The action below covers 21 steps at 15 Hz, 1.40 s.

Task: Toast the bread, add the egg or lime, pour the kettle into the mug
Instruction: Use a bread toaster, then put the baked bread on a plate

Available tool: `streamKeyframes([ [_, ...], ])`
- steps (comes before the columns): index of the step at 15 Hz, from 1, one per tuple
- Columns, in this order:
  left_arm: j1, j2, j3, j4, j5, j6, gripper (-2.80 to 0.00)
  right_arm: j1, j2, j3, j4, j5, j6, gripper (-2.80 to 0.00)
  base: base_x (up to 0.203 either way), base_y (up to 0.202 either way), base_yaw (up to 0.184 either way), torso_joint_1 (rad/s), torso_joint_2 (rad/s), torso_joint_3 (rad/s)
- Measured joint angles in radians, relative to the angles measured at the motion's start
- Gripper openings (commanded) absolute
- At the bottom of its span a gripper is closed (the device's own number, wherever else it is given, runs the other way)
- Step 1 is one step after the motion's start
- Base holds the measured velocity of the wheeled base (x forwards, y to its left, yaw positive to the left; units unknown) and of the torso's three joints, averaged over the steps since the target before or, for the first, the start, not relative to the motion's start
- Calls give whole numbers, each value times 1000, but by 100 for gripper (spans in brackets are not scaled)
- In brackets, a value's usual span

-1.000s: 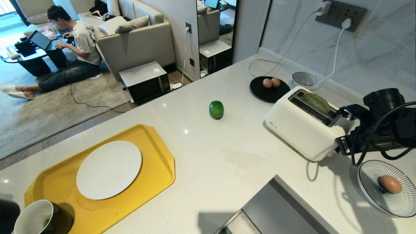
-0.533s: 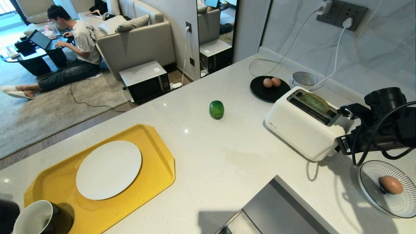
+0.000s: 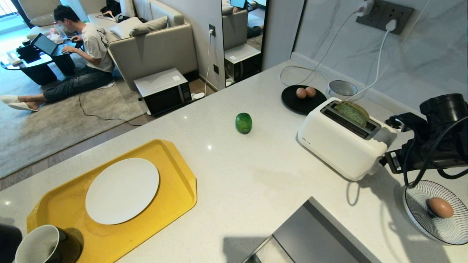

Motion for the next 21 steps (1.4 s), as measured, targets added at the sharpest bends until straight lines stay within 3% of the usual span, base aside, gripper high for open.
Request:
streamKeyframes([
  [21, 0, 0, 0, 0, -1, 0, -280, 2, -481, 112, -4, 0, -21, -280, 0, 0, 0, 0, 0, 0],
])
